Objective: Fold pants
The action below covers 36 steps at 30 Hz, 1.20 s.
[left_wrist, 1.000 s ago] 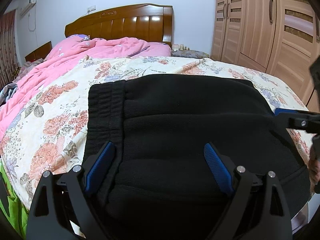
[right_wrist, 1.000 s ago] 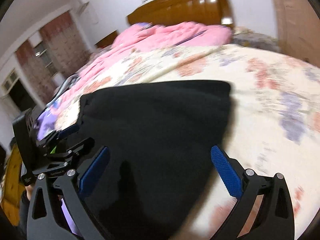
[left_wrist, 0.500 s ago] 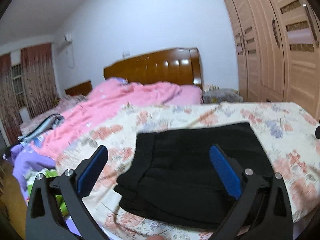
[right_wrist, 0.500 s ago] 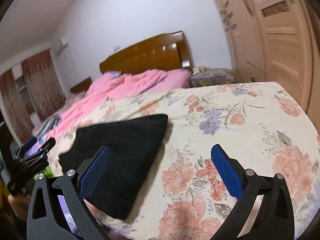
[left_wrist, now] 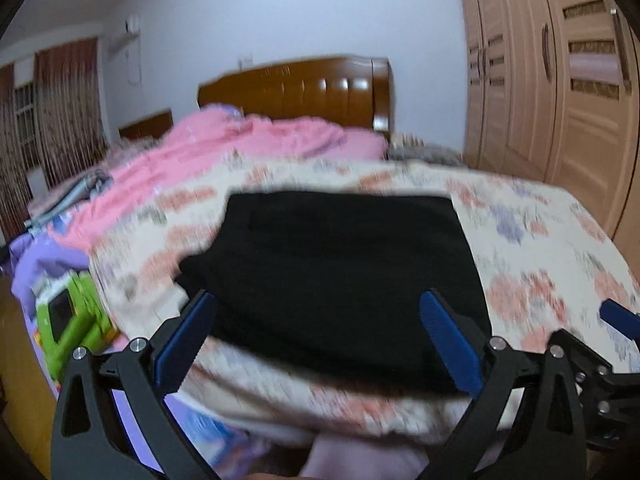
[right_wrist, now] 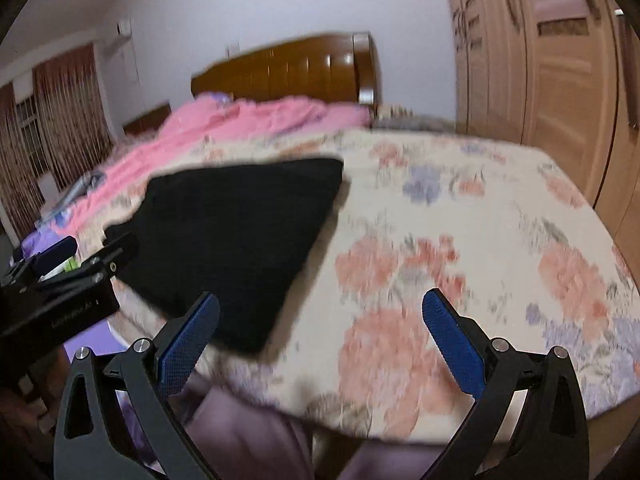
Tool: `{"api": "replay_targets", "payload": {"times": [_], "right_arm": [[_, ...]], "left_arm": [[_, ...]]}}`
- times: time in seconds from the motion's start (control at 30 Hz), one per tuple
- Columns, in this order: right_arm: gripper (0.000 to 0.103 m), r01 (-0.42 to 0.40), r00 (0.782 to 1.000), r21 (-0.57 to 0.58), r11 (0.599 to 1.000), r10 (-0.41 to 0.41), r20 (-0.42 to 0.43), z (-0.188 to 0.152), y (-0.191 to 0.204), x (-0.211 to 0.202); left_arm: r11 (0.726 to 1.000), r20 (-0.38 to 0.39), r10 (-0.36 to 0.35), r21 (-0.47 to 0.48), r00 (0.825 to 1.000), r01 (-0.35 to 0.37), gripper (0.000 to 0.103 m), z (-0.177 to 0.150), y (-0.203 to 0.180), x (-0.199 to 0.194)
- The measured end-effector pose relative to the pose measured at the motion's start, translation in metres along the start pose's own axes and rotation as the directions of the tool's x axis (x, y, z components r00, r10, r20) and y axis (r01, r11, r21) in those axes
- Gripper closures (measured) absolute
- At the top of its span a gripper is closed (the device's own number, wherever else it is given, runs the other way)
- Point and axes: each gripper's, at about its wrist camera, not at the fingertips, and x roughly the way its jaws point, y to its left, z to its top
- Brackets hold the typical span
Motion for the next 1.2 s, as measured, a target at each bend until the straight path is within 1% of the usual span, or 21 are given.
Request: {"api": "replay_targets", "payload": {"times": [0.07, 0.17, 0.4, 0.6, 1.2], "right_arm": [[0.005, 0.002, 0.999, -0.008, 1.000, -0.002, -0.032, -0.005, 0.002, 0.005], [0.005, -0.002, 0.997, -0.005, 1.000, 0.002, -0.071, -0.012, 0.002, 0.015], [0.005, 0.002, 0.996, -0.007, 1.000, -0.003, -0.090, -0.017, 0.002, 0.018], [0.005, 0.002, 0.995, -0.024, 1.000, -0.004, -0.096, -0.018, 0.006, 0.018], [0.005, 0.002, 0.995, -0.021, 1.000, -0.004, -0.099, -0.018, 0.005, 0.018]], "left_arm": [[1.000, -0.037, 0.004, 0.004, 0.999, -0.004, 0.001, -0.012, -0.002, 0.004], [1.000, -0.069, 0.004, 0.019, 0.998, -0.003, 0.001, -0.024, -0.005, 0.009], [1.000, -0.108, 0.021, -0.002, 0.994, -0.021, 0.001, -0.034, 0.005, 0.018], [1.000, -0.120, 0.019, -0.003, 0.993, -0.020, 0.001, -0.036, 0.006, 0.020], [1.000, -0.122, 0.012, -0.008, 0.992, -0.013, 0.001, -0.036, 0.005, 0.020]]}}
